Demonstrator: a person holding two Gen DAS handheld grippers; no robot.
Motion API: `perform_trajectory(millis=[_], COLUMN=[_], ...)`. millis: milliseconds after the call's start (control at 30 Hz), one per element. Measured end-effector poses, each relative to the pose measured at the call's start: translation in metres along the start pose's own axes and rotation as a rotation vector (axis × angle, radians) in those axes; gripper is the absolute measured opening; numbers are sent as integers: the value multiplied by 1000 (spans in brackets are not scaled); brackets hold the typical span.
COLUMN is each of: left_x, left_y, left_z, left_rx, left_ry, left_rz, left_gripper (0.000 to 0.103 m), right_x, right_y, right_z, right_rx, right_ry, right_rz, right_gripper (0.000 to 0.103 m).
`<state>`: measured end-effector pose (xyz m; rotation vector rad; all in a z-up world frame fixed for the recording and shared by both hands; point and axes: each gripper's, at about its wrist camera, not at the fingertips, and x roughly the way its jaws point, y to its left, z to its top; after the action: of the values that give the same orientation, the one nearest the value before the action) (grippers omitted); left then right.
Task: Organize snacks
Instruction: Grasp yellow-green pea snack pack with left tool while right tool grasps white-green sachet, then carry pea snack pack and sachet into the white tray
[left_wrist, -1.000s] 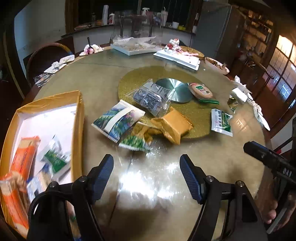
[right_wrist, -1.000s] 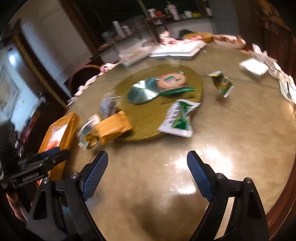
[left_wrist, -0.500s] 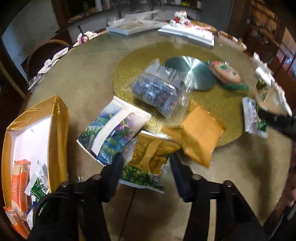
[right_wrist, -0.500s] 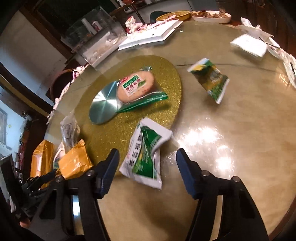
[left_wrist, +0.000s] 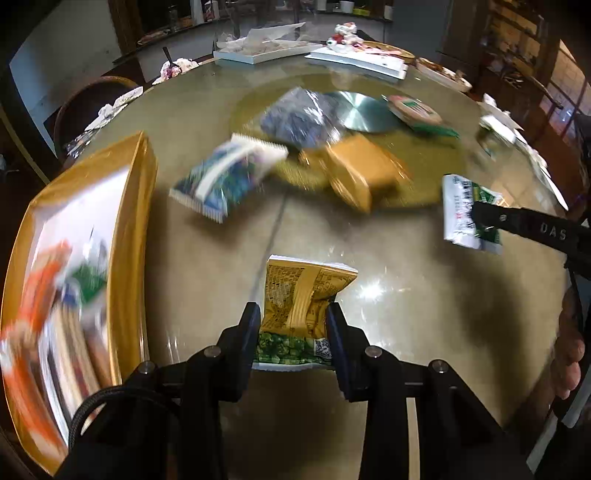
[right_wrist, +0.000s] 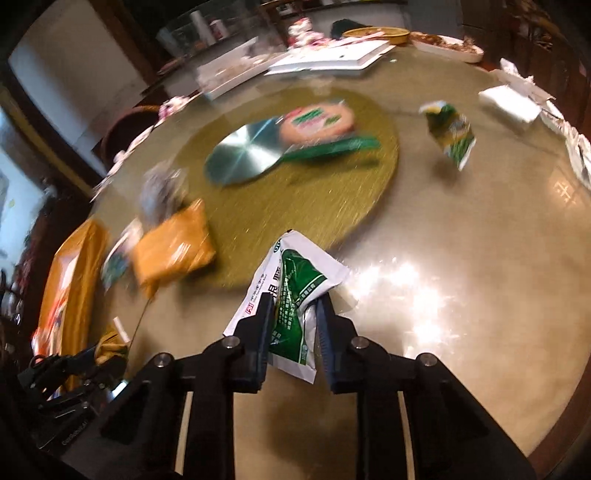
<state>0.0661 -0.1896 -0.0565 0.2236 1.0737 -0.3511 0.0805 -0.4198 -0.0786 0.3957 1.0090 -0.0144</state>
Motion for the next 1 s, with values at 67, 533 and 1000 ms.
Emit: perform_trajectory(millis=[67,533,1000], left_x=[-9,-49,-38], left_y=[-4,-4,-17], left_z=[-17,-74,-79], left_rx=[9,-20,52], left_ry=[-2,-32,-51], left_rz=[-22,-174,-105], left_gripper=[36,51,35], right_x=[-10,-53,-50], right_y=[9,52,58], right_z=[-24,-126,-126], right_rx=[-38,-181,-170], right_ry=[-11,15,0], right_rz=[-3,115,113], right_gripper=[25,24,25])
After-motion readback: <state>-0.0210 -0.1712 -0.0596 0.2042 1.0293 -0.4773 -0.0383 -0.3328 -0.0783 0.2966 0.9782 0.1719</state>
